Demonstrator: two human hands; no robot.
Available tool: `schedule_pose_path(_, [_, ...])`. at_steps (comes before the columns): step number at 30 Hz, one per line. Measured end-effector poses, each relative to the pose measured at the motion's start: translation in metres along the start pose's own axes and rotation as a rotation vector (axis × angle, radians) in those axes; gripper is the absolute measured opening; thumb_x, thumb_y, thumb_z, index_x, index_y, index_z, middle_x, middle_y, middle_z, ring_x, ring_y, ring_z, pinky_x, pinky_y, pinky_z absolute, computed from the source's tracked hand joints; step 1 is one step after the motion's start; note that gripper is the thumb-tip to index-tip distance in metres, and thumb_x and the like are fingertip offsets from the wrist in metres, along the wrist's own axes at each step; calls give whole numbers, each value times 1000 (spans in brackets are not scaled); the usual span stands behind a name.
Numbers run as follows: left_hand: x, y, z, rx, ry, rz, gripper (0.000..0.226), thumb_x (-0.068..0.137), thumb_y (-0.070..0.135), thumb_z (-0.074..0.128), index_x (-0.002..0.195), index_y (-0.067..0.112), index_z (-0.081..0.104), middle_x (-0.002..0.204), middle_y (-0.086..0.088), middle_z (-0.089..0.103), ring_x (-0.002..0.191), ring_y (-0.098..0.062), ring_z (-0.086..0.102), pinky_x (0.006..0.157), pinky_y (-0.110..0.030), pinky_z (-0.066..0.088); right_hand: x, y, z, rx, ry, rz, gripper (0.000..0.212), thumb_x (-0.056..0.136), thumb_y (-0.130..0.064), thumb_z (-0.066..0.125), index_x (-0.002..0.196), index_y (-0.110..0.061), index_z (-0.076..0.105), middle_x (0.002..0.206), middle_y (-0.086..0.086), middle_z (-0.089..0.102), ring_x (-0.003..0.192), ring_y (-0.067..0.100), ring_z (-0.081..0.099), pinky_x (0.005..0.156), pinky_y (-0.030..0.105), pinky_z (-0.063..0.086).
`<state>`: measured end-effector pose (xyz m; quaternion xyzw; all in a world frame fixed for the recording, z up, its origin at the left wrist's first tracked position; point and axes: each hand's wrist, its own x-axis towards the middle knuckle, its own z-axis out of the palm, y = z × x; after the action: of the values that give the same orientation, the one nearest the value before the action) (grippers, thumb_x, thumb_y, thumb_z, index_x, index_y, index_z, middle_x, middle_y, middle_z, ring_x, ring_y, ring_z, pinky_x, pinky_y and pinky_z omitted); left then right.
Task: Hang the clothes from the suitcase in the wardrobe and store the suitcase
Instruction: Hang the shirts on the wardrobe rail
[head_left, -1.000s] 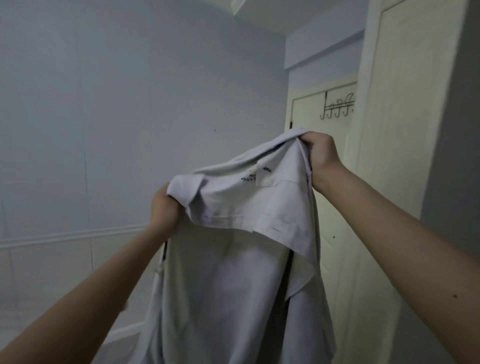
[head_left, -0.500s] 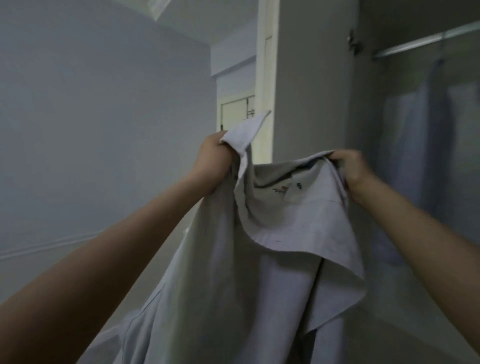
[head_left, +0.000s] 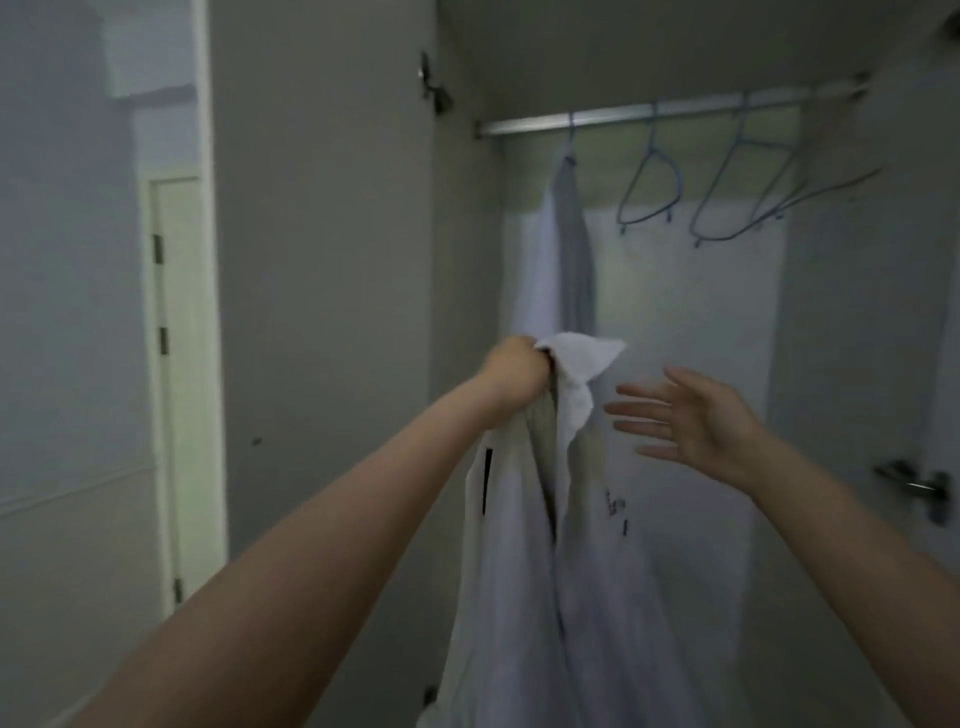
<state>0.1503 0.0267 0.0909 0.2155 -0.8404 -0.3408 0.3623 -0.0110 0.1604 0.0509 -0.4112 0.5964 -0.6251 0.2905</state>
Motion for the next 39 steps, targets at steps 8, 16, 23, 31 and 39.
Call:
schedule_pose_path(8, [92,-6,68,-299,-213,25,22,88,5,41,88,-1,62,87,-15,61,81,-25,58,74,-36,49,44,1,-2,-504,-26,-102,44,72,-53,69,109,-45,48,111,-30,55,105,-9,51,92,22,39])
schedule_pose_path(16, [158,-26,88,-455,-404,115,30,79,20,61,101,-2,62,101,-20,64,90,-27,59,72,-33,47,96,11,-23,-389,447,-245,16,95,-24,49,96,-20,65,95,-3,69,86,11,64,72,22,50])
schedule_pose_path(23, [171,-82,126,-496,-646,63,25,85,38,62,106,24,58,100,6,66,91,-10,63,71,-19,48,147,-19,-53,115,595,-371,20,94,-26,51,84,-14,64,70,0,73,69,17,69,64,27,56])
schedule_pose_path(31, [175,-113,200,-436,-488,-6,27,91,29,57,107,10,65,99,-5,66,84,-14,61,72,-22,50,177,-32,-116,211,630,-389,25,94,-29,51,99,-9,65,79,4,71,66,17,68,62,28,58])
schedule_pose_path(39, [243,-93,197,-260,-175,216,33,90,31,58,61,17,49,59,6,43,57,-5,37,54,-23,28,181,4,-229,218,834,-231,24,83,-3,38,82,-8,61,87,9,61,74,24,57,64,23,49])
